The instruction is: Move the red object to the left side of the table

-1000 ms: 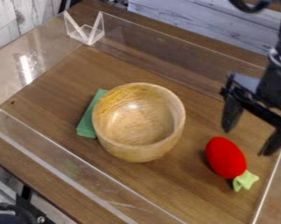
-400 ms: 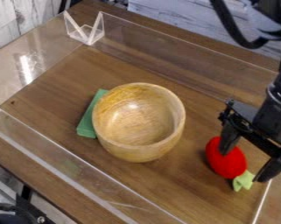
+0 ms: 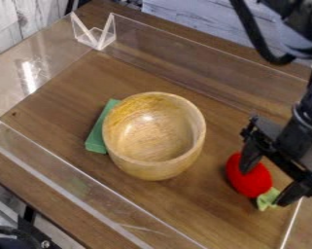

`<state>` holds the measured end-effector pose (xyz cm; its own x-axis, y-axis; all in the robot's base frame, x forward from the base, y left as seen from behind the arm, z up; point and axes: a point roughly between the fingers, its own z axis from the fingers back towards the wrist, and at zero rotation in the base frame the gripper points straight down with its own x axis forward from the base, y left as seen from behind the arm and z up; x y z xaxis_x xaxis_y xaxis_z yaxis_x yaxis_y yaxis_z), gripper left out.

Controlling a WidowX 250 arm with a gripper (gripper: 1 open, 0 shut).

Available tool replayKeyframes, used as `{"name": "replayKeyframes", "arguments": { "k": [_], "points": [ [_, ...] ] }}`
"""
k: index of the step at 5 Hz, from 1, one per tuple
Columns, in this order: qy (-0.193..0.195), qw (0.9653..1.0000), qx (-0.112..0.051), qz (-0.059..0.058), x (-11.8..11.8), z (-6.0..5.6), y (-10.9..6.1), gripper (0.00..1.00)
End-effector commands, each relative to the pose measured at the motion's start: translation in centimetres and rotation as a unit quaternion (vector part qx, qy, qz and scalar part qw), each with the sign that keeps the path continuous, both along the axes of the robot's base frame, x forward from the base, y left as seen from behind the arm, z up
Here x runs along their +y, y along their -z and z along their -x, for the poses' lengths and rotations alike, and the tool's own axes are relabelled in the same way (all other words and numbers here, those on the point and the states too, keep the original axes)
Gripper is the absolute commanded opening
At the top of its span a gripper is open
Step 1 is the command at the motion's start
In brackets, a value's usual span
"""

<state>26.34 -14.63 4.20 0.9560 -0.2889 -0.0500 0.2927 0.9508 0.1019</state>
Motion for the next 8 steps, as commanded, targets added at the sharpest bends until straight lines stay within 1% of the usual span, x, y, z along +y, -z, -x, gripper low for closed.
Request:
{"name": "replayKeyframes", "arguments": {
  "k": [1,2,4,6,7,8],
  "points": [
    [0.026,0.9995,-0.016,-0.005,-0.6,0.1,-0.3,1.00],
    [0.038,0.9990,-0.016,-0.016,-0.8,0.3,0.0,1.00],
    [0.086,0.9957,-0.021,-0.029,-1.2,-0.9,1.7,1.00],
    [0.108,0.9930,-0.015,-0.046,-0.9,-1.8,1.9,1.00],
    [0.116,0.9916,-0.013,-0.056,-0.6,-2.8,1.5,1.00],
    [0.120,0.9906,-0.007,-0.064,-0.1,-3.7,1.2,1.00]
  ]
}}
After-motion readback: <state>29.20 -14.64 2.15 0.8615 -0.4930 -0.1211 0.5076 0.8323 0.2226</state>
